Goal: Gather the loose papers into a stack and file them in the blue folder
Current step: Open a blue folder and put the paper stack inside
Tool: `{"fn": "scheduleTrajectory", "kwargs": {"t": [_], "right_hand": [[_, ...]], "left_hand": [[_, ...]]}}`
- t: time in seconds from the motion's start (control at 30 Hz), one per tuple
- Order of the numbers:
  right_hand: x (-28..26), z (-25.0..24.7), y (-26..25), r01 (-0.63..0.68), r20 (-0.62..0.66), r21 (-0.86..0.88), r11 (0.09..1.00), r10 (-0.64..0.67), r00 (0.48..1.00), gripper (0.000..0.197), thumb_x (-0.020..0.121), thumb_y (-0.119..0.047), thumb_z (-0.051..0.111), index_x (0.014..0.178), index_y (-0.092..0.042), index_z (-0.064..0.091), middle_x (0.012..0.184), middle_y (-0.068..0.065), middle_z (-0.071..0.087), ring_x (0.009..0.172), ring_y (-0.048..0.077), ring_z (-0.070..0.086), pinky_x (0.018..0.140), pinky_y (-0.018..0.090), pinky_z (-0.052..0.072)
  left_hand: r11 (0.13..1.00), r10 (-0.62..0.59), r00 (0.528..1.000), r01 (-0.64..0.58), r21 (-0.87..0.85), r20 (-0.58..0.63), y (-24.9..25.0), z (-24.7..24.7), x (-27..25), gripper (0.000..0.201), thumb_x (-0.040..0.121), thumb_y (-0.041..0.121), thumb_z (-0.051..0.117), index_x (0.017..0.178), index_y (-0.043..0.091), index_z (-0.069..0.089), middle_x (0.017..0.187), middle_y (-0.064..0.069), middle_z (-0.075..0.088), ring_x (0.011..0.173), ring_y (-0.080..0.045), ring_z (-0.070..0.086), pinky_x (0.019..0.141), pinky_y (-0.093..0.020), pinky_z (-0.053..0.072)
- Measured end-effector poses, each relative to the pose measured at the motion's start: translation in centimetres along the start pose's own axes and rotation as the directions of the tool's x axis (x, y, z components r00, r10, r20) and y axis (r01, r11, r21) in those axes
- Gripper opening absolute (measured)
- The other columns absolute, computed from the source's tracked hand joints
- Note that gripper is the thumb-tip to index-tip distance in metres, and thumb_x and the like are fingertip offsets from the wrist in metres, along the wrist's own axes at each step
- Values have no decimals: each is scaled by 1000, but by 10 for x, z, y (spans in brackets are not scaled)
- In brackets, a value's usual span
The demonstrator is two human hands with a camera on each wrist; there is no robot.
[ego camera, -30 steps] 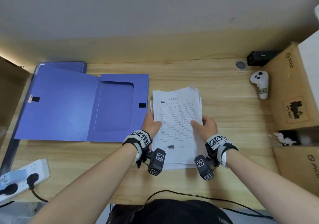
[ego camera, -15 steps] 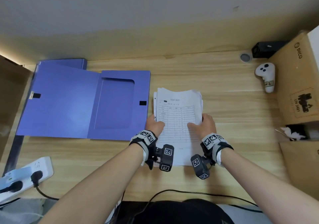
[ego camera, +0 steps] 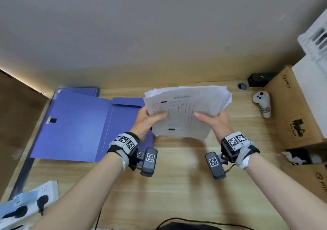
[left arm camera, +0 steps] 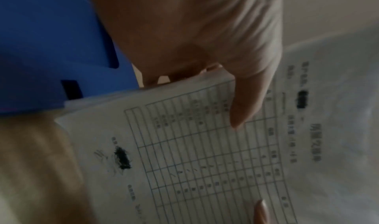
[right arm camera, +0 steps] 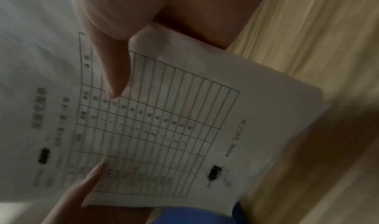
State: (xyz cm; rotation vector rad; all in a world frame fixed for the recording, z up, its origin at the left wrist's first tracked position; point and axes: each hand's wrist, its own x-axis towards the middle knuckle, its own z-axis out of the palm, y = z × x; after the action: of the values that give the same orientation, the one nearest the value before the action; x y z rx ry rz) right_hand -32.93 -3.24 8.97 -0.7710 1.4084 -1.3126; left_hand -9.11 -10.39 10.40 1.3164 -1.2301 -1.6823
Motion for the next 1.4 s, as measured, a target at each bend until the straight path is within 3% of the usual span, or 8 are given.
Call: {"fn": "scheduleTrajectory", "kwargs": {"t": [0.2,0.37,0.53,0.77,1.13,1.2,1.3,1.4], "right_hand": [[-12,1,23,-4,-9,-19,1000,3,1000,55,67,-14,87,116,-5,65,114,15,72,108,24,68,94,34,53],[-14,17,14,-25,-50,-27,999,24,998,20,75,-8,83,92,-12,74,95,5,78,87,11,74,73,18,55],[-4,62,10,-75,-98,36,997,78,992,30,76,-16,83,102,-4,74,99,10,78,91,22,75,80,32,60],[11,166,30,-157,-54,-5,988,157,986,26,80,-19,81,100,-5,74,95,9,78,88,26,76,78,38,61],[40,288,100,-190,-51,-174,966,184,982,25,94,-28,65,111,-11,69,109,4,72,100,22,67,84,39,52],[41,285,120,-140,-64,-429,892,125,990,33,96,-24,61,126,-11,61,127,7,64,118,23,60,99,38,47],[39,272,140,-90,-19,-824,560,133,991,61,95,-27,61,148,-8,38,158,10,32,147,26,28,120,39,24],[34,262,151,-96,-24,-917,386,187,982,72,91,-31,62,149,-1,30,159,14,22,148,32,23,119,39,22]], "left_hand": [[998,-6,999,4,59,40,-25,6,-15,33,79,5,80,105,23,72,114,-10,73,109,-25,68,99,-45,54],[996,-55,997,51,72,56,-26,-8,-14,26,81,8,80,101,22,72,104,3,77,98,-11,73,84,-25,59],[991,-130,991,129,21,31,-31,-48,-16,28,79,15,82,104,15,71,103,0,77,96,-14,75,83,-29,60],[968,-253,959,250,-37,-128,-49,-143,-13,59,70,33,86,119,7,65,115,-10,74,105,-23,72,93,-43,58],[933,-228,964,257,250,-141,-69,-305,-8,37,91,15,70,125,1,65,121,-11,71,104,-23,70,87,-31,56],[912,-215,955,271,309,-205,-72,-331,-4,36,92,16,69,124,1,66,119,-10,71,101,-22,68,83,-27,53],[872,-196,948,285,397,-251,-71,-365,2,35,92,18,68,123,2,67,115,-9,72,102,-24,67,88,-30,51],[787,-211,937,332,520,-278,-70,-397,8,33,91,25,68,117,6,69,110,-5,72,103,-27,68,94,-40,55]]}}
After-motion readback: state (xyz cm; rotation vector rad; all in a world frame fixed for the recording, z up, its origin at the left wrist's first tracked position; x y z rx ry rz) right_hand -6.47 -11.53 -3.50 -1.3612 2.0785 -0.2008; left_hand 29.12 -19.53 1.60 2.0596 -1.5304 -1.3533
